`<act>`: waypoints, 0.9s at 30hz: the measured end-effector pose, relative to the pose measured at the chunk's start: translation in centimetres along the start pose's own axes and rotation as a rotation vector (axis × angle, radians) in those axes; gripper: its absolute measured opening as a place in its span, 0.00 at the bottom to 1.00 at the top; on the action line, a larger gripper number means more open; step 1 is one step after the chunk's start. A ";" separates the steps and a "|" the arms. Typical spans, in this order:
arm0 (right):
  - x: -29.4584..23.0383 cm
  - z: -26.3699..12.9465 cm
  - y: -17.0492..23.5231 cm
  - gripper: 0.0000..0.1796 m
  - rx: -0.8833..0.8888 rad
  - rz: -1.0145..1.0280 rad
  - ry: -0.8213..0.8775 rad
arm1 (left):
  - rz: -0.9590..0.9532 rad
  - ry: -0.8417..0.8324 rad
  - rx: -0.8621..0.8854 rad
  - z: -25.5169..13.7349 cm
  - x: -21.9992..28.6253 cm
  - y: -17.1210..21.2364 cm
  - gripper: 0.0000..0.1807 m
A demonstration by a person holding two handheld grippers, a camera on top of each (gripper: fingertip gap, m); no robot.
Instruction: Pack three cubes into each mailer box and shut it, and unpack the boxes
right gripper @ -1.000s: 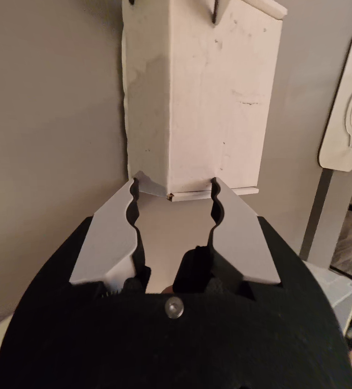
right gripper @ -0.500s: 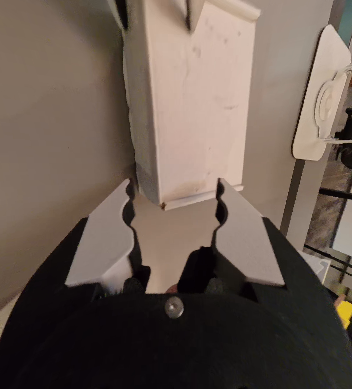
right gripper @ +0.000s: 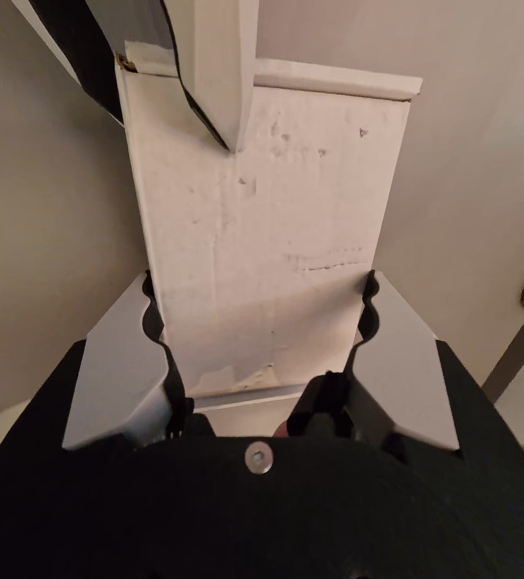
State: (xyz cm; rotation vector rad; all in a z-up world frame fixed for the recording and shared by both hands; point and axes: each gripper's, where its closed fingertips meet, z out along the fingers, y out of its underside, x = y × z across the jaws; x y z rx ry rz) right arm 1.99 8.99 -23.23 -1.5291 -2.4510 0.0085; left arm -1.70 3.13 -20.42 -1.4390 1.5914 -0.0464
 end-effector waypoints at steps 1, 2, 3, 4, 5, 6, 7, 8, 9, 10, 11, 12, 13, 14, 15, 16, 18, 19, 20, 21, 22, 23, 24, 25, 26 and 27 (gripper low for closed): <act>-0.1 -0.1 0.0 0.71 0.013 0.015 -0.005 | 0.000 0.000 0.014 -0.2 0.0 -0.1 0.23; -0.2 -0.2 0.1 0.71 0.025 0.020 -0.008 | -0.015 0.003 0.038 -0.4 -0.1 -0.4 0.22; -0.2 -0.3 0.2 0.71 0.036 0.028 -0.007 | -0.029 -0.004 0.062 -0.7 -0.3 -0.6 0.21; -0.1 -0.5 0.4 0.71 0.048 0.039 -0.001 | -0.039 -0.023 0.080 -1.0 -0.7 -0.6 0.22; 0.1 -0.8 0.7 0.71 0.064 0.053 0.009 | -0.051 -0.043 0.100 -1.6 -1.1 -0.7 0.22; 0.3 -1.4 0.8 0.70 0.090 0.072 0.017 | -0.067 -0.071 0.125 -2.3 -1.8 -0.9 0.23; 0.7 -2.2 0.9 0.70 0.123 0.092 0.029 | -0.081 -0.103 0.151 -3.1 -2.5 -1.2 0.22; 1.2 -3.2 1.2 0.70 0.146 0.108 0.049 | -0.093 -0.143 0.177 -4.0 -3.3 -1.5 0.22; 1.8 -4.5 1.6 0.70 0.164 0.117 0.073 | -0.114 -0.184 0.200 -4.9 -4.2 -1.6 0.21; 2.5 -6.2 2.0 0.70 0.182 0.122 0.101 | -0.142 -0.209 0.217 -5.5 -4.8 -1.6 0.22; 3.2 -8.2 2.4 0.70 0.202 0.126 0.134 | -0.168 -0.226 0.229 -6.0 -5.3 -1.5 0.22; 4.2 -10.4 3.1 0.70 0.219 0.131 0.173 | -0.185 -0.241 0.231 -6.2 -5.6 -1.2 0.21; 5.4 -12.7 4.2 0.70 0.227 0.134 0.218 | -0.197 -0.252 0.223 -6.2 -5.8 -0.8 0.20; 6.7 -15.0 5.8 0.70 0.218 0.142 0.269 | -0.204 -0.247 0.211 -5.9 -5.8 -0.4 0.20; 8.2 -17.0 8.0 0.70 0.177 0.149 0.324 | -0.212 -0.240 0.194 -5.4 -5.6 0.2 0.20; 9.6 -18.5 10.7 0.70 0.108 0.150 0.367 | -0.215 -0.240 0.179 -4.9 -5.5 0.6 0.20; 11.8 -20.5 16.6 0.70 -0.062 0.167 0.420 | -0.211 -0.216 0.159 -3.9 -4.8 1.1 0.20; 12.5 -20.9 19.4 0.70 -0.136 0.176 0.424 | -0.211 -0.205 0.158 -3.5 -4.6 1.2 0.20; 13.1 -21.0 21.7 0.70 -0.185 0.193 0.412 | -0.215 -0.197 0.167 -3.2 -4.4 1.1 0.20; 13.6 -20.7 23.6 0.70 -0.214 0.207 0.397 | -0.223 -0.188 0.176 -3.0 -4.3 1.0 0.20; 14.0 -20.1 25.3 0.70 -0.245 0.212 0.378 | -0.229 -0.177 0.177 -2.8 -4.2 1.0 0.20; 14.3 -19.3 27.0 0.70 -0.285 0.211 0.355 | -0.228 -0.177 0.172 -2.6 -4.2 1.1 0.20; 14.6 -18.3 28.6 0.70 -0.328 0.205 0.331 | -0.223 -0.178 0.165 -2.4 -4.2 1.3 0.20; 14.7 -17.2 30.1 0.70 -0.373 0.200 0.302 | -0.224 -0.174 0.162 -2.3 -4.1 1.5 0.20; 14.7 -16.1 31.3 0.70 -0.405 0.190 0.273 | -0.230 -0.166 0.163 -2.2 -3.9 1.6 0.20; 14.8 -15.1 32.2 0.70 -0.424 0.180 0.245 | -0.232 -0.160 0.163 -2.1 -3.8 1.8 0.20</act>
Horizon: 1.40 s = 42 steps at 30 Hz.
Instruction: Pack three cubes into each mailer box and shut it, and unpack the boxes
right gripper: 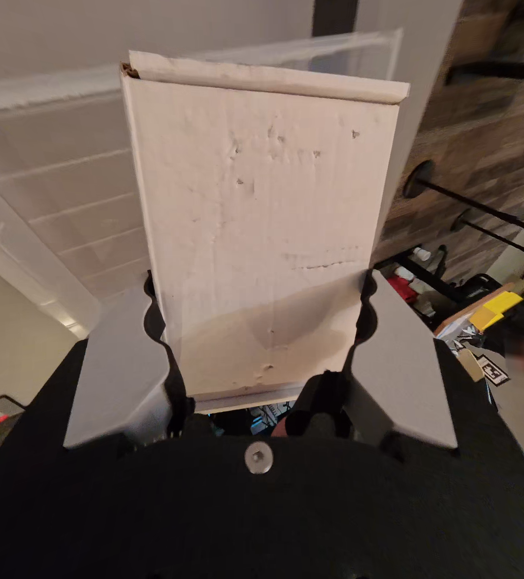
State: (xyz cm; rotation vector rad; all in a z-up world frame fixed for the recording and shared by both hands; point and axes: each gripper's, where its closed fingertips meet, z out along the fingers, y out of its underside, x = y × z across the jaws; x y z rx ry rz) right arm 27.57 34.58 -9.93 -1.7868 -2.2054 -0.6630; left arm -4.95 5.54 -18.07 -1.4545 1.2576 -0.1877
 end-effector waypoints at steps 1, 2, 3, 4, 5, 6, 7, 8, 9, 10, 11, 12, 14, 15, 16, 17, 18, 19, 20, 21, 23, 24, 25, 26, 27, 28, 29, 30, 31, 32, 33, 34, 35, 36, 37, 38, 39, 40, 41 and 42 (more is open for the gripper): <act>-0.1 1.2 0.3 0.70 -0.015 -0.016 -0.023 | 0.002 0.008 -0.003 0.1 0.1 0.2 0.20; -0.1 2.4 0.5 0.70 -0.018 -0.025 -0.039 | 0.001 0.020 -0.006 0.2 0.3 0.4 0.20; -0.2 3.5 0.2 0.70 -0.006 -0.034 -0.053 | -0.003 0.032 -0.008 0.4 0.5 0.6 0.20; -0.1 4.6 0.0 0.70 -0.002 -0.054 -0.057 | -0.002 0.047 -0.010 0.6 0.8 0.7 0.21; -0.1 5.6 -0.2 0.70 -0.007 -0.075 -0.059 | 0.006 0.058 -0.011 0.7 1.0 0.8 0.21; -0.1 6.5 -0.4 0.70 -0.012 -0.098 -0.062 | 0.012 0.062 -0.014 0.8 1.1 0.9 0.21; 0.0 7.4 -0.6 0.70 -0.019 -0.124 -0.058 | 0.012 0.068 -0.016 0.9 1.2 1.0 0.21; 0.0 8.3 -0.7 0.71 -0.029 -0.141 -0.058 | 0.008 0.077 -0.017 1.0 1.4 1.1 0.21; -0.2 9.2 -0.6 0.71 -0.041 -0.145 -0.069 | 0.010 0.083 -0.018 1.0 1.5 1.1 0.22; -0.3 10.0 -0.3 0.71 -0.064 -0.150 -0.080 | 0.012 0.087 -0.016 1.0 1.6 1.1 0.23; -0.4 10.7 0.0 0.70 -0.082 -0.148 -0.087 | 0.011 0.094 -0.015 1.1 1.7 1.0 0.23; -0.5 11.1 0.1 0.66 -0.087 -0.137 -0.094 | 0.013 0.096 -0.019 1.1 1.7 1.1 0.23; -0.1 11.1 0.2 0.70 -0.092 -0.114 -0.087 | 0.022 0.098 -0.026 1.2 1.9 1.2 0.23; 0.3 10.6 0.4 0.71 -0.098 -0.112 -0.068 | 0.027 0.100 -0.028 1.2 1.9 1.2 0.23; 0.8 9.9 0.6 0.70 -0.102 -0.102 -0.046 | 0.029 0.100 -0.029 1.2 1.9 1.2 0.23; 1.4 8.8 0.8 0.70 -0.101 -0.081 -0.017 | 0.029 0.100 -0.029 1.2 2.0 1.2 0.23; 2.1 7.4 0.7 0.71 -0.086 -0.056 0.020 | 0.025 0.099 -0.027 1.2 1.9 1.2 0.24; 2.6 5.8 0.2 0.71 -0.057 -0.030 0.058 | 0.019 0.099 -0.023 1.2 1.9 1.1 0.24; 3.2 4.0 -0.2 0.71 -0.038 -0.009 0.106 | 0.013 0.098 -0.020 1.2 1.9 0.9 0.26; 3.6 2.1 -0.7 0.69 -0.024 0.000 0.164 | 0.011 0.092 -0.023 1.3 1.8 0.9 0.28; 3.3 -2.0 -3.6 0.67 0.072 0.013 0.256 | 0.013 0.082 -0.023 1.3 1.7 0.5 0.33; 2.7 -4.0 -5.3 0.65 0.123 0.012 0.297 | 0.016 0.077 -0.018 1.2 1.7 0.2 0.35; 1.8 -6.0 -7.1 0.61 0.165 -0.002 0.336 | 0.019 0.071 -0.014 1.2 1.6 -0.1 0.36; 0.5 -7.7 -9.2 0.59 0.216 -0.022 0.364 | 0.024 0.066 -0.010 1.0 1.5 -0.5 0.36; -0.9 -9.3 -11.5 0.56 0.278 -0.038 0.389 | 0.039 0.052 -0.012 0.8 1.2 -0.9 0.37; -2.5 -10.6 -13.9 0.55 0.340 -0.051 0.404 | 0.059 0.027 -0.016 0.5 0.7 -1.3 0.39; -4.3 -11.4 -16.4 0.54 0.404 -0.062 0.408 | 0.076 -0.002 -0.015 0.0 -0.1 -1.8 0.40; -6.1 -11.9 -18.7 0.52 0.461 -0.074 0.407 | 0.091 -0.050 -0.013 -0.7 -1.2 -2.5 0.44; -8.0 -12.0 -20.9 0.51 0.510 -0.087 0.400 | 0.111 -0.110 -0.011 -1.7 -2.5 -3.2 0.48; -10.0 -11.9 -23.0 0.51 0.561 -0.096 0.380 | 0.136 -0.174 -0.007 -3.2 -4.0 -3.9 0.51; -12.1 -11.6 -24.9 0.51 0.616 -0.100 0.344 | 0.167 -0.237 -0.013 -4.9 -5.5 -4.3 0.51; -14.1 -11.2 -26.6 0.51 0.672 -0.107 0.305 | 0.202 -0.293 -0.031 -6.8 -7.0 -4.5 0.50; -15.8 -10.8 -27.9 0.50 0.715 -0.113 0.271 | 0.225 -0.321 -0.062 -8.7 -8.3 -4.3 0.48; -17.0 -10.1 -28.9 0.50 0.741 -0.106 0.243 | 0.223 -0.331 -0.107 -10.5 -9.6 -3.7 0.46; -17.7 -9.4 -29.8 0.50 0.758 -0.087 0.220 | 0.212 -0.342 -0.159 -12.2 -11.1 -3.0 0.48; -18.2 -8.7 -30.8 0.50 0.779 -0.066 0.191 | 0.206 -0.337 -0.221 -13.6 -12.4 -1.9 0.47; -18.9 -8.2 -32.0 0.51 0.813 -0.049 0.158 | 0.203 -0.325 -0.294 -14.8 -13.7 -0.5 0.45; -19.5 -8.0 -33.3 0.51 0.855 -0.038 0.129 | 0.199 -0.299 -0.363 -15.7 -14.9 1.1 0.41; -20.0 -7.8 -34.4 0.50 0.889 -0.029 0.105 | 0.182 -0.278 -0.424 -16.3 -16.1 2.9 0.40; -20.5 -7.6 -35.2 0.50 0.910 -0.024 0.087 | 0.159 -0.264 -0.471 -16.7 -17.3 4.8 0.43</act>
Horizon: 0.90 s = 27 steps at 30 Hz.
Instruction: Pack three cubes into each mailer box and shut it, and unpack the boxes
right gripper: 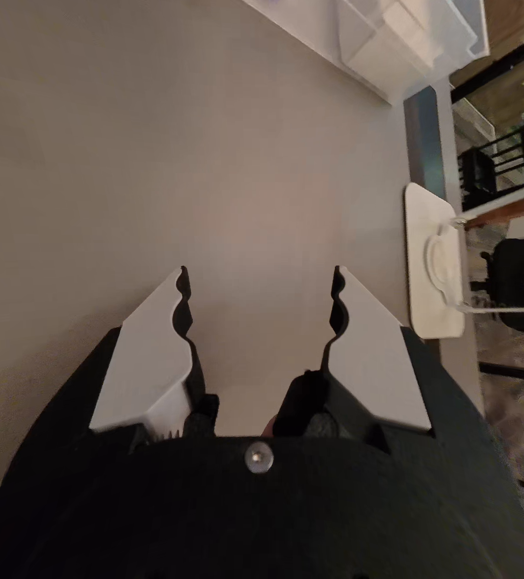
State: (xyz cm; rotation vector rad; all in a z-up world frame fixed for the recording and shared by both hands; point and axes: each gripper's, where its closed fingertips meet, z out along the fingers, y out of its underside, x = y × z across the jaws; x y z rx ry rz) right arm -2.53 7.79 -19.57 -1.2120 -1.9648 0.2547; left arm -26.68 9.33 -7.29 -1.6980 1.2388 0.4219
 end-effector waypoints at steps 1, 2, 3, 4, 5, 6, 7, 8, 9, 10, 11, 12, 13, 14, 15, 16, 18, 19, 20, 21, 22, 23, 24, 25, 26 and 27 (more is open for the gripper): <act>-0.5 0.7 -0.2 0.49 0.013 0.005 -0.009 | -0.011 0.032 -0.052 1.0 -0.6 2.0 0.46; -0.9 1.2 -0.4 0.49 0.022 0.003 -0.021 | -0.013 0.074 -0.115 2.1 -0.8 4.0 0.49; -1.5 1.5 -0.4 0.48 0.026 -0.001 -0.037 | -0.004 0.103 -0.175 3.2 -1.1 6.1 0.54; -1.9 1.8 -0.3 0.48 0.029 -0.002 -0.052 | 0.002 0.144 -0.223 4.2 -1.2 7.9 0.58; -2.2 2.0 -0.2 0.48 0.037 0.002 -0.062 | -0.007 0.202 -0.271 5.3 -0.9 9.6 0.61; -2.4 2.0 -0.1 0.48 0.052 0.013 -0.071 | -0.010 0.247 -0.335 6.3 -0.7 11.6 0.65; -2.6 2.1 -0.1 0.46 0.070 0.031 -0.083 | 0.000 0.278 -0.398 7.2 -0.8 13.7 0.67; -2.8 2.1 -0.1 0.45 0.088 0.048 -0.094 | -0.014 0.327 -0.438 7.9 -0.4 15.2 0.68; -3.0 2.0 -0.1 0.44 0.100 0.056 -0.101 | -0.042 0.372 -0.470 8.6 -0.1 16.3 0.70; -3.1 2.0 -0.1 0.42 0.107 0.054 -0.105 | -0.034 0.382 -0.495 9.3 -0.3 17.3 0.71; -3.1 1.9 0.0 0.42 0.113 0.050 -0.107 | 0.001 0.388 -0.501 9.9 -0.6 18.0 0.68; -3.1 2.0 0.0 0.42 0.117 0.052 -0.108 | 0.005 0.416 -0.505 10.4 -0.5 18.5 0.67; -3.2 2.0 0.0 0.41 0.121 0.059 -0.115 | -0.022 0.452 -0.521 10.6 -0.2 19.0 0.68; -3.3 2.0 0.0 0.40 0.127 0.063 -0.123 | -0.052 0.489 -0.535 10.8 0.1 19.4 0.69; -3.4 2.0 0.0 0.39 0.132 0.064 -0.126 | -0.061 0.522 -0.541 11.0 0.5 19.7 0.68; -3.4 2.0 0.0 0.39 0.134 0.066 -0.127 | -0.054 0.528 -0.540 11.2 0.6 19.8 0.68; -3.4 2.0 0.1 0.38 0.139 0.071 -0.134 | -0.055 0.545 -0.529 11.6 0.5 19.6 0.71; -3.5 2.0 0.1 0.38 0.143 0.075 -0.137 | -0.055 0.555 -0.531 11.7 0.5 19.6 0.72; -3.5 2.0 0.1 0.37 0.146 0.079 -0.142 | -0.055 0.573 -0.539 11.7 0.5 19.6 0.74; -3.6 2.0 0.1 0.36 0.150 0.082 -0.147 | -0.071 0.591 -0.548 11.7 0.7 19.6 0.77; -3.6 2.0 0.1 0.36 0.154 0.086 -0.149 | -0.067 0.597 -0.568 11.7 0.5 19.8 0.78; -3.6 2.0 0.1 0.36 0.155 0.091 -0.151 | -0.066 0.597 -0.585 11.7 0.2 20.0 0.78; -3.6 2.0 0.1 0.36 0.156 0.094 -0.154 | -0.108 0.603 -0.572 11.8 0.1 19.7 0.80; -3.6 2.1 0.1 0.36 0.157 0.094 -0.155 | -0.128 0.604 -0.557 12.1 -0.1 19.5 0.80; -3.7 2.0 0.1 0.36 0.157 0.094 -0.155 | -0.115 0.601 -0.563 12.3 -0.3 19.8 0.78; -3.7 2.1 0.1 0.35 0.157 0.095 -0.157 | -0.110 0.608 -0.577 12.5 -0.3 20.2 0.78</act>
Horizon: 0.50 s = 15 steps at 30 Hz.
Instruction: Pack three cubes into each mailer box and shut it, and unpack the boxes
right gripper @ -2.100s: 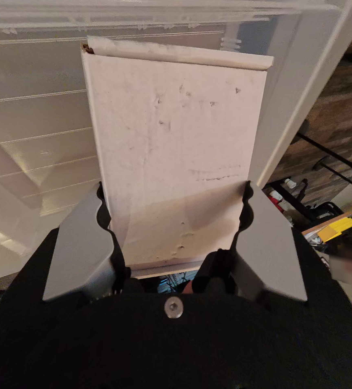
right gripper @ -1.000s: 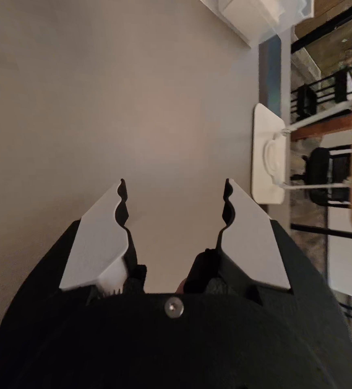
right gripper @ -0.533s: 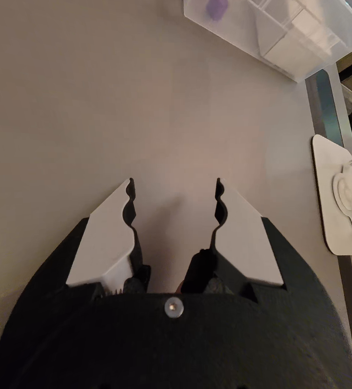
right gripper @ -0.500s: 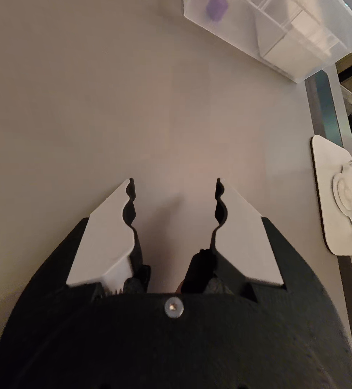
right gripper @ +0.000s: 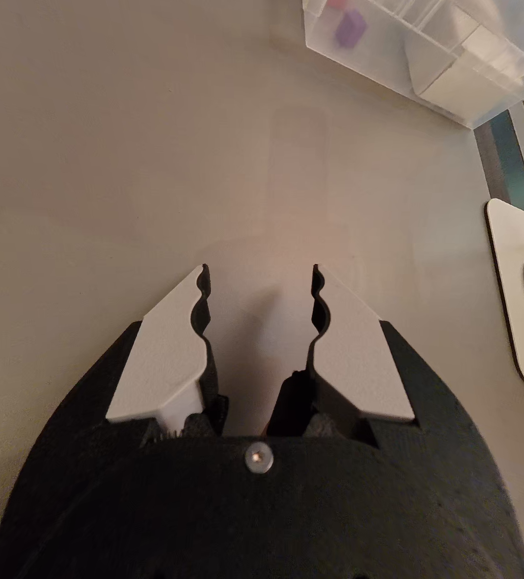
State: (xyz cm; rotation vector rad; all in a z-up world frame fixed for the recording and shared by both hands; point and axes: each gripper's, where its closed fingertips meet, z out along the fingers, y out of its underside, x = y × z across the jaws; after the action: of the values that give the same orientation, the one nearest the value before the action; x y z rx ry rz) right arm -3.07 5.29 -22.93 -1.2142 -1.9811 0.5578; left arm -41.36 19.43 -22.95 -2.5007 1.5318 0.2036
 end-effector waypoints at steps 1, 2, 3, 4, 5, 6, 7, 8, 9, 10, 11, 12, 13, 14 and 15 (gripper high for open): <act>0.0 0.0 0.0 0.35 0.000 0.001 -0.002 | 0.005 -0.007 -0.002 0.3 -0.3 0.0 0.79; -0.1 0.0 0.0 0.35 0.000 0.001 -0.004 | 0.019 -0.025 -0.003 0.4 -0.8 0.0 0.78; -0.1 0.0 0.0 0.34 0.001 0.000 -0.005 | 0.027 -0.031 -0.009 0.5 -1.1 0.0 0.78; -0.1 0.0 0.0 0.34 0.001 0.001 -0.006 | 0.026 -0.036 -0.018 0.4 -1.3 0.0 0.75; -0.1 0.0 0.0 0.34 0.000 0.001 -0.006 | 0.038 -0.048 -0.034 0.3 -1.4 0.1 0.71; -0.1 0.0 0.0 0.34 -0.001 -0.002 -0.004 | 0.064 -0.049 -0.039 0.1 -1.2 0.1 0.68; -0.1 0.0 0.0 0.34 -0.002 -0.005 -0.003 | 0.068 -0.031 -0.040 -0.1 -0.7 0.0 0.67; -0.1 0.0 0.0 0.34 -0.002 -0.004 -0.004 | 0.061 -0.014 -0.040 -0.3 -0.2 0.0 0.67; -0.1 0.0 0.0 0.34 -0.001 -0.002 -0.005 | 0.063 0.005 -0.049 -0.6 0.5 0.2 0.67; -0.1 0.0 0.0 0.33 0.000 0.001 -0.007 | 0.063 0.030 -0.054 -1.0 1.4 0.3 0.67; -0.2 0.0 0.0 0.33 0.001 0.002 -0.009 | 0.062 0.047 -0.055 -1.3 2.2 0.4 0.67; -0.2 0.0 0.0 0.33 0.001 0.002 -0.010 | 0.075 0.039 -0.056 -1.3 2.5 0.5 0.68; -0.2 0.1 0.0 0.33 0.002 0.003 -0.012 | 0.089 0.022 -0.060 -1.2 2.4 0.7 0.70; -0.2 0.1 0.0 0.33 0.003 0.004 -0.013 | 0.075 0.016 -0.066 -0.9 2.3 0.8 0.75; -0.2 0.1 0.0 0.32 0.005 0.006 -0.016 | 0.065 0.023 -0.079 -0.5 2.3 0.9 0.78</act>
State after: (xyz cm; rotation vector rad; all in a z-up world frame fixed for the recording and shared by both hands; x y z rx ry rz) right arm -3.10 5.08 -23.08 -1.2168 -1.9890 0.5766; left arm -41.15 16.94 -23.10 -2.5231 1.6469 0.2518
